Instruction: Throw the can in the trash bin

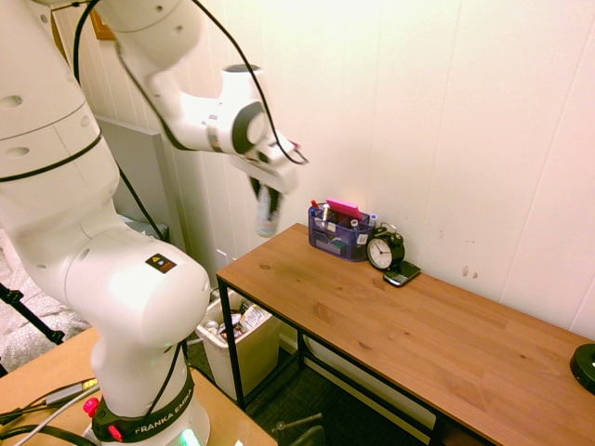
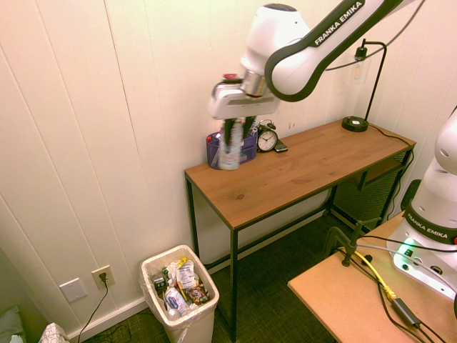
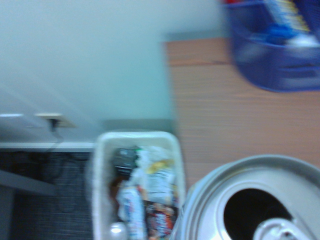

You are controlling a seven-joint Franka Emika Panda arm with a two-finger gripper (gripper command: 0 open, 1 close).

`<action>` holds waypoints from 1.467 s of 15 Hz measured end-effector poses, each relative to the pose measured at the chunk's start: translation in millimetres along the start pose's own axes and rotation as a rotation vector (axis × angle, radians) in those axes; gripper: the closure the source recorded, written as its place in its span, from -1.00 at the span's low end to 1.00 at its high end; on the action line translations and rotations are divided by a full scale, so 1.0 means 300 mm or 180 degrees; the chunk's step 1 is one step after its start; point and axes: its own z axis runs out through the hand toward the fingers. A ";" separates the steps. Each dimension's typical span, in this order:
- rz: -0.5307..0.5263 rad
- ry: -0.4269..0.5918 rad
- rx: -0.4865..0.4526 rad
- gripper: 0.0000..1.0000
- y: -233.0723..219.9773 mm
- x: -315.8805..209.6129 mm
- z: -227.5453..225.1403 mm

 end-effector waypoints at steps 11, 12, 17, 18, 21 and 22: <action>0.0056 -0.0196 -0.0356 -1.00 -0.445 -0.073 0.454; 0.0075 -0.0201 -0.0345 -1.00 -0.458 -0.055 0.449; 0.0126 -0.0200 -0.0366 -1.00 -0.459 -0.004 0.459; 0.0129 -0.0217 -0.0364 -1.00 -0.459 0.001 0.458; 0.0170 -0.0267 -0.0287 -1.00 -0.467 0.045 0.415; 0.0213 -0.0267 -0.0212 -1.00 -0.456 0.089 0.377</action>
